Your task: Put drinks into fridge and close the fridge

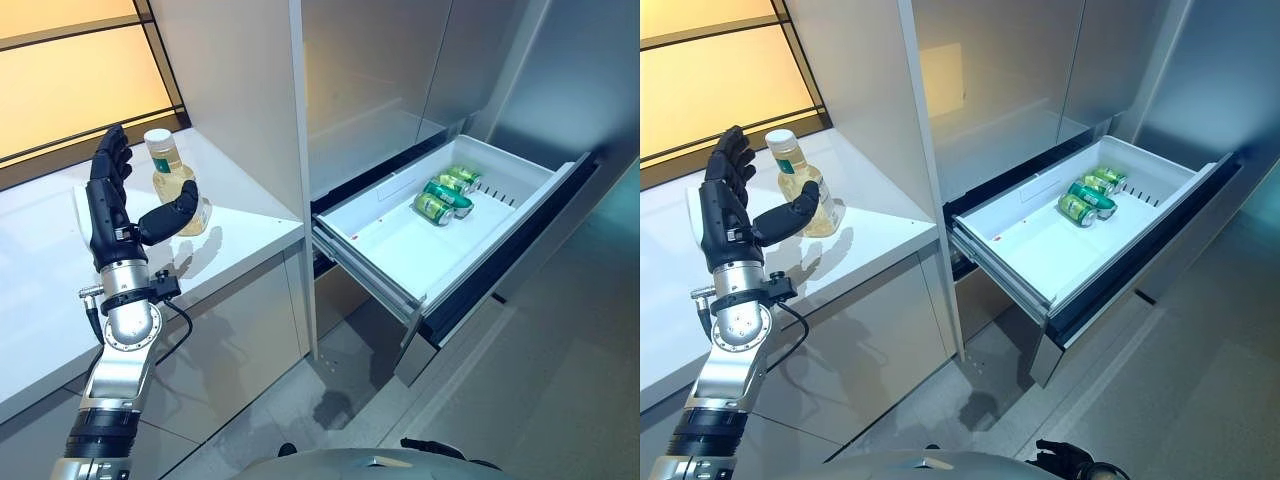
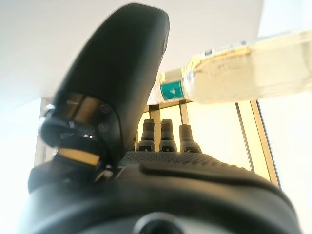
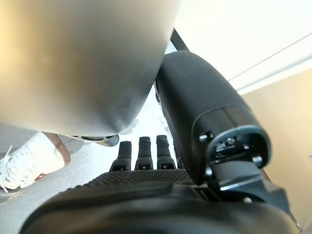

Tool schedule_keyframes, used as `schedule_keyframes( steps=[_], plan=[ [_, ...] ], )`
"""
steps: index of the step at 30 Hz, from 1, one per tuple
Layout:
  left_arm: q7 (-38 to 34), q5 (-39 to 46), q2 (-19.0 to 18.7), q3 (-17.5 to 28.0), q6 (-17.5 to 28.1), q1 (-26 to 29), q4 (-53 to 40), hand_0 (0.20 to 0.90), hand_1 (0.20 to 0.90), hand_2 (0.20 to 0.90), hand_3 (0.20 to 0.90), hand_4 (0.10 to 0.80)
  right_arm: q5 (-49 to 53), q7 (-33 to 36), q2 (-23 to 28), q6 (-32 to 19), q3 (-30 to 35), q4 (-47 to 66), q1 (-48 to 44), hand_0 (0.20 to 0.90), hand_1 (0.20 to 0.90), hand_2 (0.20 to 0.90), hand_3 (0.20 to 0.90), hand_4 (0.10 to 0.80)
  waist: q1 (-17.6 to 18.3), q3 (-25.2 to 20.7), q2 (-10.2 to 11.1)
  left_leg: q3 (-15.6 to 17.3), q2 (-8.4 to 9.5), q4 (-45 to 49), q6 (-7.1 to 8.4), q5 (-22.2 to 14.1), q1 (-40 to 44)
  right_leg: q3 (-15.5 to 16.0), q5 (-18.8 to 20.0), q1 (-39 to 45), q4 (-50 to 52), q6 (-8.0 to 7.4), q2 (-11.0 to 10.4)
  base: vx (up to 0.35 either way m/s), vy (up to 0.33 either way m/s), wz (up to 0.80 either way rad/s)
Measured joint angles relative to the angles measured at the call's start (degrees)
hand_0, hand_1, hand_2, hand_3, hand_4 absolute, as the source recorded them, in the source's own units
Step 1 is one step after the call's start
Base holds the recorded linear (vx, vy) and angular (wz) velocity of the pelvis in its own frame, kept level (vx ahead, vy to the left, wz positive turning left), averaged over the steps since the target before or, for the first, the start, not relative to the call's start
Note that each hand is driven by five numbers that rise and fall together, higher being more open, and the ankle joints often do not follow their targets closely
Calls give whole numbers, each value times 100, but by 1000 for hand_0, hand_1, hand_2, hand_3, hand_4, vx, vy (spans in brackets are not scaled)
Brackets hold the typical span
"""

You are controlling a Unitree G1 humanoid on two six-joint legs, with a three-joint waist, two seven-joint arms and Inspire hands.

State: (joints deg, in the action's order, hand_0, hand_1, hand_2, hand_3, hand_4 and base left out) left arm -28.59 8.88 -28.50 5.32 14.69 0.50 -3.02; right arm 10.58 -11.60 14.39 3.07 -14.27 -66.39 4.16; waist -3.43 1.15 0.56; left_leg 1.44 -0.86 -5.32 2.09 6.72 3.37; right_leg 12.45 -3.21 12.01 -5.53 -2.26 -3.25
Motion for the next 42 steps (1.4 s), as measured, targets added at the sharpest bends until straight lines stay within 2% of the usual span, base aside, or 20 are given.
schedule_keyframes(
  steps=[7,13,22,31,42],
  plan=[
    [-89,-2,10,0,-149,0,49,900,900,900,900,800,-1,0,0,52,0,0,-1,900,900,900,900,800,4,1,1,4,2,1,0,0,4,-8,0,0,0,0,-3,0,0,0],
    [11,15,13,-4,-599,0,240,900,900,900,900,800,-2,0,-1,74,0,10,-20,900,900,900,900,800,40,0,1,4,0,1,0,0,7,-12,1,2,0,0,-2,0,0,0],
    [35,127,50,-44,-864,3,385,900,900,900,900,800,-5,0,0,90,-1,12,-34,900,900,900,900,800,70,1,1,9,-2,0,0,0,21,-40,1,3,1,1,-1,0,0,0],
    [-52,143,54,-99,-960,100,473,900,900,900,900,800,-7,0,-1,104,-6,12,-70,900,900,900,900,800,104,0,4,18,-2,1,0,-1,35,-53,2,11,1,1,-4,0,0,0],
    [-99,608,60,-117,-999,379,545,900,900,900,900,800,-58,-1,-16,103,-15,15,-108,900,900,900,900,800,238,-28,40,64,5,1,-3,-15,86,-111,2,34,2,-1,-19,5,1,-1]
  ],
)
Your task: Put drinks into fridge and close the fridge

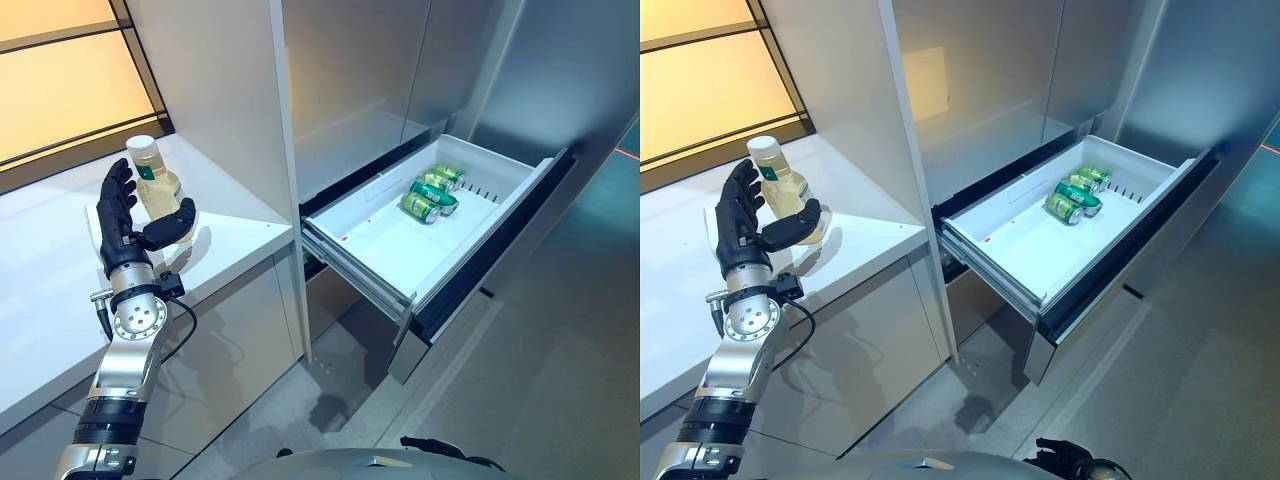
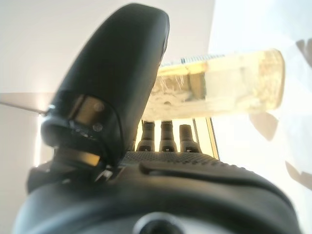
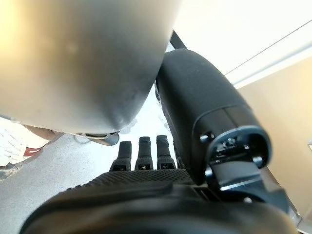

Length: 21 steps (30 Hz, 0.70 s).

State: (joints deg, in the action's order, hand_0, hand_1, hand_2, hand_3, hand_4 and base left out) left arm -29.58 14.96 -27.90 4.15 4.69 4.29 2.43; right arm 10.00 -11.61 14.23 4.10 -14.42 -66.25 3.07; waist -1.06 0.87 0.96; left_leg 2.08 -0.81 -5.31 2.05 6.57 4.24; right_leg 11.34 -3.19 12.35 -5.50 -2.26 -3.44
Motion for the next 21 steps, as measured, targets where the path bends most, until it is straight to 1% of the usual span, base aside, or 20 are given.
schedule_keyframes(
  steps=[2,5,15,18,21],
  plan=[
    [-15,94,1,-10,-14,87,146,900,900,900,900,800,-6,0,-5,1,-1,-1,-1,900,900,900,900,800,14,-16,4,1,-1,-2,1,-1,2,-1,0,0,0,0,0,0,0,0],
    [-37,120,2,-10,-79,87,178,900,900,900,900,800,-8,1,-13,1,-2,0,-5,900,900,900,900,800,62,-25,15,7,-1,-3,0,-3,5,-6,0,1,0,0,-3,0,0,0],
    [-75,133,2,-67,-86,118,409,900,900,900,900,800,-22,2,-19,0,-7,0,-24,900,900,900,900,800,143,-32,9,72,1,5,-13,-24,50,-82,1,9,26,-1,-20,7,0,-3],
    [-139,136,2,-118,-85,174,489,900,900,900,900,800,-39,3,-20,1,-8,0,-28,900,900,900,900,800,145,-33,8,82,1,6,-17,-27,78,-102,-2,16,48,-6,-26,5,0,-1],
    [-161,245,2,-126,-82,333,755,900,900,900,900,800,-57,2,-19,0,-7,-3,-34,900,900,900,900,800,149,-36,8,86,-5,-6,-18,-36,104,-125,-6,20,48,-11,-27,10,0,-4]
  ],
)
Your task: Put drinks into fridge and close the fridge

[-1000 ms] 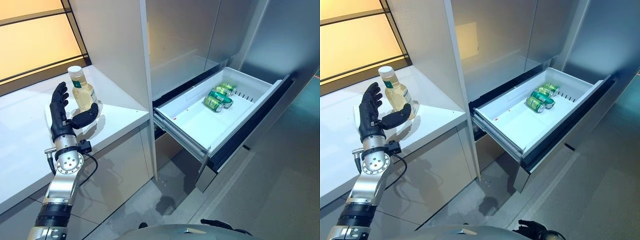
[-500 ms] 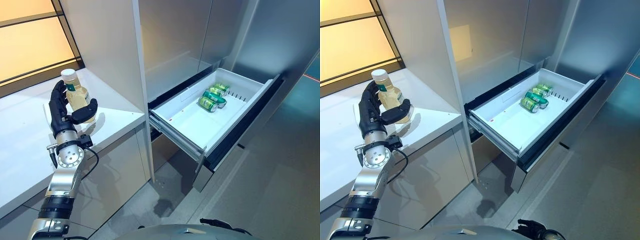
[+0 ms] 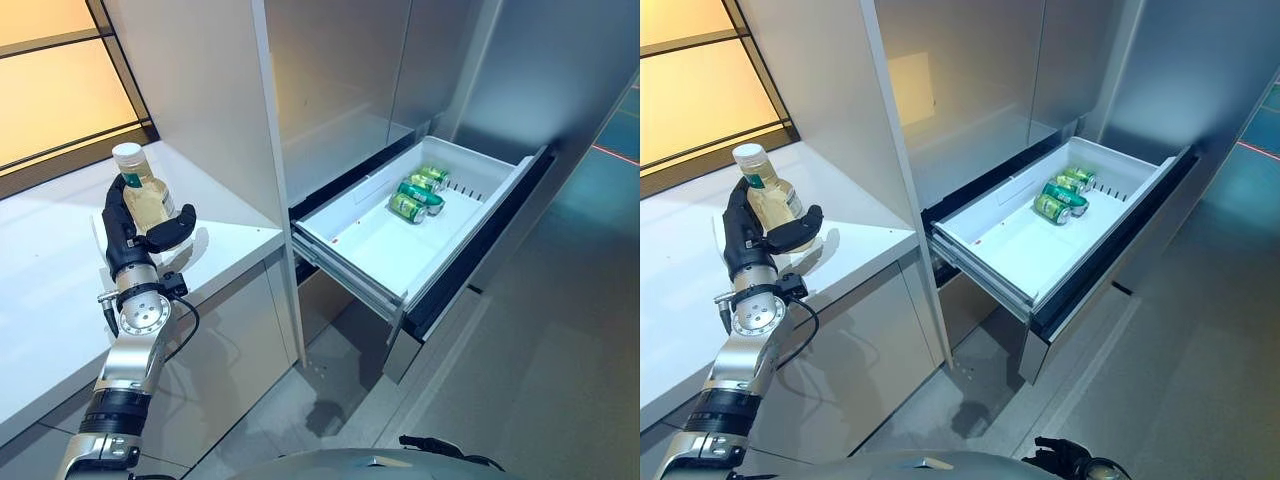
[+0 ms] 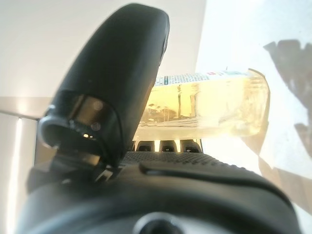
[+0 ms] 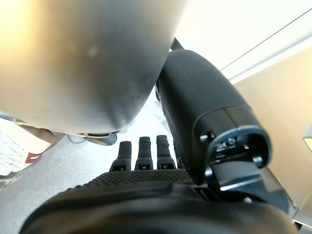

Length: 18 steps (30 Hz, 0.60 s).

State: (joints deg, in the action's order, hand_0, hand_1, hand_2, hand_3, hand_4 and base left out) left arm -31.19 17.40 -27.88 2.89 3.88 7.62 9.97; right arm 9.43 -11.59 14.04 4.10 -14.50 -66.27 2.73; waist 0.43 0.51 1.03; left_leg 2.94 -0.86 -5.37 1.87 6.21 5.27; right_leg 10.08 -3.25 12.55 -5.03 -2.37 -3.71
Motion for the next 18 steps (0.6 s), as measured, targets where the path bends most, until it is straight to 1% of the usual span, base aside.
schedule_keyframes(
  steps=[4,5,6,7,8,18],
  plan=[
    [-25,119,0,-4,0,21,9,900,900,900,900,800,0,1,-10,-2,-1,1,2,900,900,900,900,800,48,-14,4,4,1,-2,-10,-7,4,-9,-3,-2,6,-5,-16,0,0,0],
    [-29,121,4,-4,0,21,9,862,862,862,856,756,0,1,-10,0,-1,0,2,900,900,900,900,800,50,-26,5,6,5,-2,-13,-9,4,-11,-4,-3,6,-7,-22,0,0,0],
    [-32,123,8,-4,1,22,9,712,712,712,680,580,0,1,-10,0,-2,0,5,900,900,900,900,800,50,-34,6,6,7,-1,-16,-11,4,-12,-5,-4,5,-9,-25,0,0,0],
    [-50,135,16,-4,4,23,9,519,519,519,455,355,-5,2,-11,0,-3,-3,12,900,900,900,900,800,57,-59,12,6,15,0,-22,-16,4,-13,-10,-4,6,-16,-35,0,0,0],
    [-65,153,17,-5,6,23,9,300,300,300,200,100,-6,2,-12,1,-11,-9,13,900,900,900,900,800,60,-73,15,6,20,1,-25,-18,4,-13,-11,-4,8,-18,-40,0,0,0],
    [-157,276,21,-80,60,32,36,300,300,300,200,100,-6,1,-23,-2,-48,-10,17,900,900,900,900,800,110,-113,28,41,21,-1,-29,-25,15,-47,-14,-16,15,-24,-48,1,-1,-1]
  ],
)
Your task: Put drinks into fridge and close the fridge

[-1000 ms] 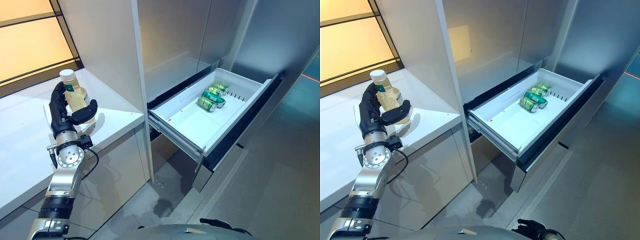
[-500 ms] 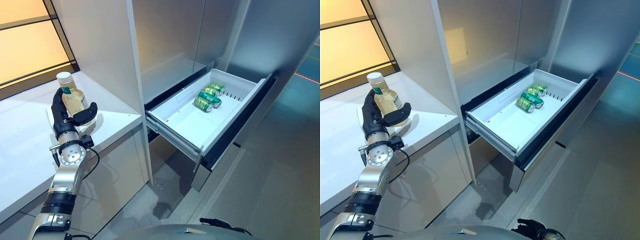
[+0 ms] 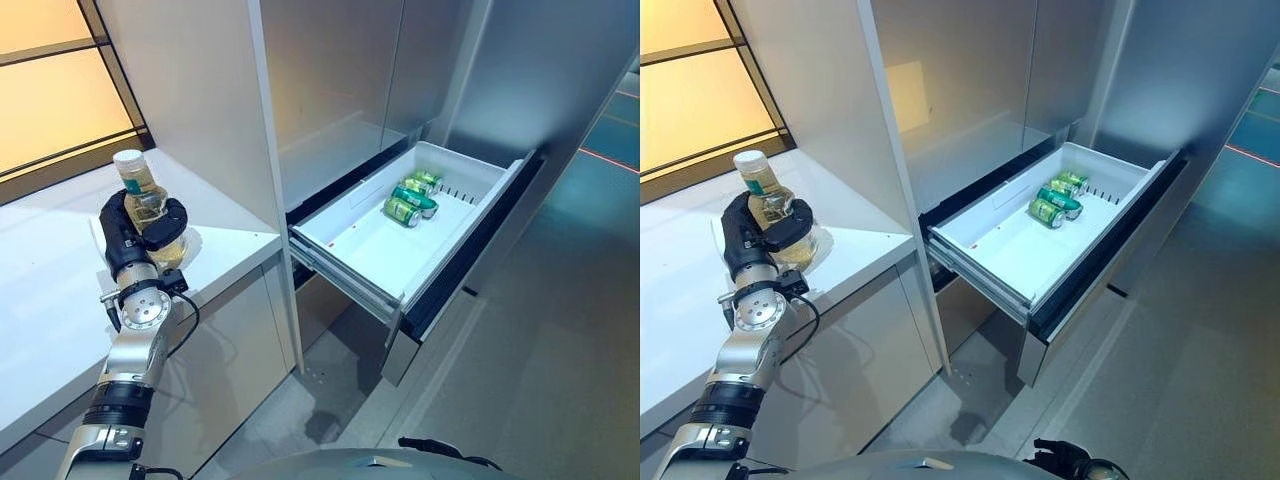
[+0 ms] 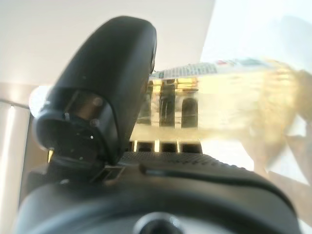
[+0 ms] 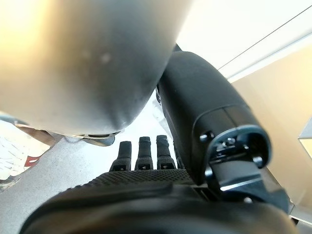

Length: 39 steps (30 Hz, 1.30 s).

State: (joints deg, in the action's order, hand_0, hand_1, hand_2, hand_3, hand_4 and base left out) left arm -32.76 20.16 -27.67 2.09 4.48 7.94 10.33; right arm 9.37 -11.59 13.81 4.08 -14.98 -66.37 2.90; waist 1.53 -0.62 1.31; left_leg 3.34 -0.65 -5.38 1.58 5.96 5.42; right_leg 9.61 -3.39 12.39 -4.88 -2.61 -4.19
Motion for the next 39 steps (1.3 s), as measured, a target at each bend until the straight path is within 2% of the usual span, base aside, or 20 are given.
schedule_keyframes(
  steps=[5,14,24,32,34,36,39],
  plan=[
    [0,0,4,-3,35,0,3,300,300,300,200,100,-291,1,-19,-8,-5,12,-19,900,900,900,900,800,16,-10,15,24,0,1,-1,-11,0,-26,0,-9,-5,0,-2,-1,-4,-1],
    [47,2,4,-5,72,10,2,300,300,300,200,100,-1446,-67,18,-58,-572,86,-290,900,900,900,900,800,-28,-27,41,30,1,4,4,-19,-2,-32,0,-5,-10,0,-2,-3,-2,0],
    [202,93,44,-8,73,106,-115,300,300,300,200,100,-2676,-395,194,-304,-1563,876,-392,900,900,900,900,800,-169,20,108,-64,7,5,6,-20,-55,47,0,-6,-58,0,-3,-13,1,3],
    [334,655,111,-11,236,106,-700,300,300,300,200,100,-2879,-619,360,-357,-1978,1990,-399,900,900,900,900,800,-304,174,230,-145,39,25,2,-17,-106,119,-8,-18,-38,-12,-16,-32,10,5],
    [376,844,181,-12,373,106,-833,300,300,300,200,100,-2863,-547,343,-526,-1994,2111,-410,900,900,900,900,800,-309,224,222,-165,58,25,-3,-14,-113,140,-14,-16,-58,-22,-27,-37,46,5],
    [429,1126,269,-37,512,115,-995,300,300,300,200,100,-2863,-199,142,-947,-2028,1610,-542,900,900,900,900,800,-346,246,197,-199,70,24,-4,-14,-115,158,-19,-13,-53,-29,-44,-22,86,4],
    [486,1646,268,-248,574,319,-1216,300,300,300,200,100,-2844,142,66,-1128,-2325,1434,-641,900,900,900,900,800,-453,288,133,-232,77,25,-9,-14,-129,193,-24,-9,-61,-37,-51,-27,24,5]
  ],
)
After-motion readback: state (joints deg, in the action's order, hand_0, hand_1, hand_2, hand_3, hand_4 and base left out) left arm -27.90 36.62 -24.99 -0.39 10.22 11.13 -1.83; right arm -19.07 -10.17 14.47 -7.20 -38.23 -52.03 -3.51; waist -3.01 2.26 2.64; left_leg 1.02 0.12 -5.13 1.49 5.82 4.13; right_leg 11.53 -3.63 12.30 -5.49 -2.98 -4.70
